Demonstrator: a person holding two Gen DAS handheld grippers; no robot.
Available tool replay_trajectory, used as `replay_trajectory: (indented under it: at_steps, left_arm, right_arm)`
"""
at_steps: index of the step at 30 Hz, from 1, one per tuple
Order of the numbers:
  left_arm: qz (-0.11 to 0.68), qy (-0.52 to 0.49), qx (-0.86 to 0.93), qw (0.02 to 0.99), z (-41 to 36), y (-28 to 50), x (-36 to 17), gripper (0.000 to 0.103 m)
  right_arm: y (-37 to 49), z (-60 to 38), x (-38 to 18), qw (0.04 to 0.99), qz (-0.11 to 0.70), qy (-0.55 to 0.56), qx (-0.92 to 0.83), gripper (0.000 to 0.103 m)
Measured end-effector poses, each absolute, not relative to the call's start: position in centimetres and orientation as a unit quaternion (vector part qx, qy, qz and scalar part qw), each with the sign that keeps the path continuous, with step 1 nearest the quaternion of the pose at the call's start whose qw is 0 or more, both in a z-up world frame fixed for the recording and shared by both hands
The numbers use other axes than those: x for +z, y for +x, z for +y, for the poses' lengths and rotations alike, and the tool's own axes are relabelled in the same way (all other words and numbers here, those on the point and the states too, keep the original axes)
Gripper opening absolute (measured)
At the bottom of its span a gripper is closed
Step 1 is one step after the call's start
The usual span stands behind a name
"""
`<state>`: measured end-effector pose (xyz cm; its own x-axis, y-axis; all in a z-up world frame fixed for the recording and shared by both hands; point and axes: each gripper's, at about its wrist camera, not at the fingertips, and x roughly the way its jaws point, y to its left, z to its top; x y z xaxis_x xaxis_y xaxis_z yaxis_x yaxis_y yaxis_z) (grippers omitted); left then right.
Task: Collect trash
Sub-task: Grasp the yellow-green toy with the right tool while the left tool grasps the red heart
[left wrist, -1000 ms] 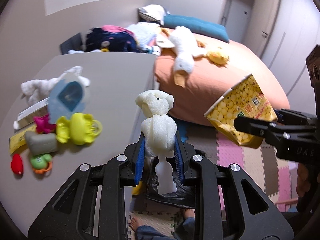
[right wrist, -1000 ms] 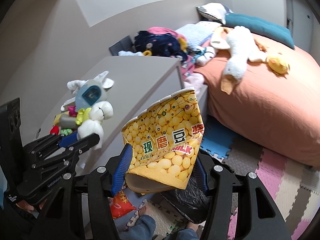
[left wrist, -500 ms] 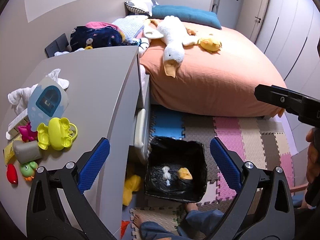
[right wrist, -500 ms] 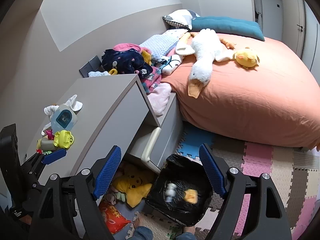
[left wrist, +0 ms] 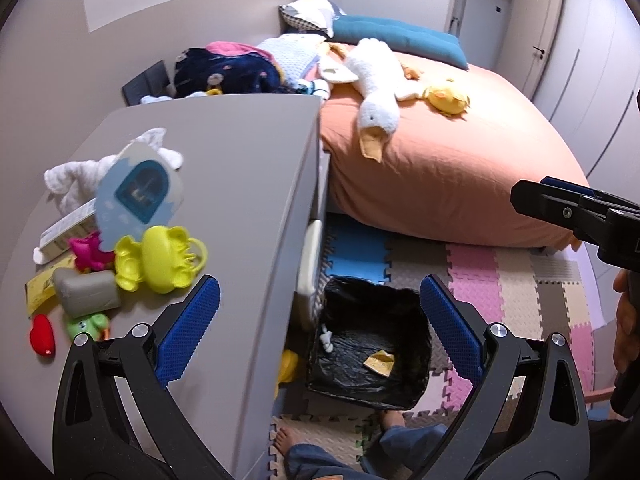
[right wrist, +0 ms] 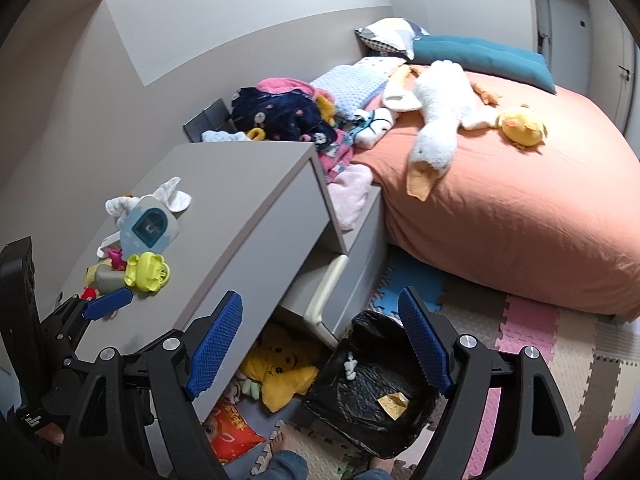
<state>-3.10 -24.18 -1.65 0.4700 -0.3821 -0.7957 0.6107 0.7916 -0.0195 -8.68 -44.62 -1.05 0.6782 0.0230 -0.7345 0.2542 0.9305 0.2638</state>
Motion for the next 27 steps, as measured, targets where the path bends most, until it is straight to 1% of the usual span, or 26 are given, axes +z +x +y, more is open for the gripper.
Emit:
replay_trajectory:
  at_steps: [11, 27]
  left_arm:
    - [0.430, 0.113, -0.241, 0.863, -19.0, -1.7, -1.2, 0.097]
    - [0.463, 0.069, -0.147, 0.871, -9.5, 0.2, -1.7, 0.097]
  right_arm:
    - [-5.5, -40.1, -1.0, 0.901, 0.404, 0.160, -0.017, 0.081]
    - [-0.8, -31.8, -1.7, 0.894, 0.423, 0.131, 0.065, 0.081]
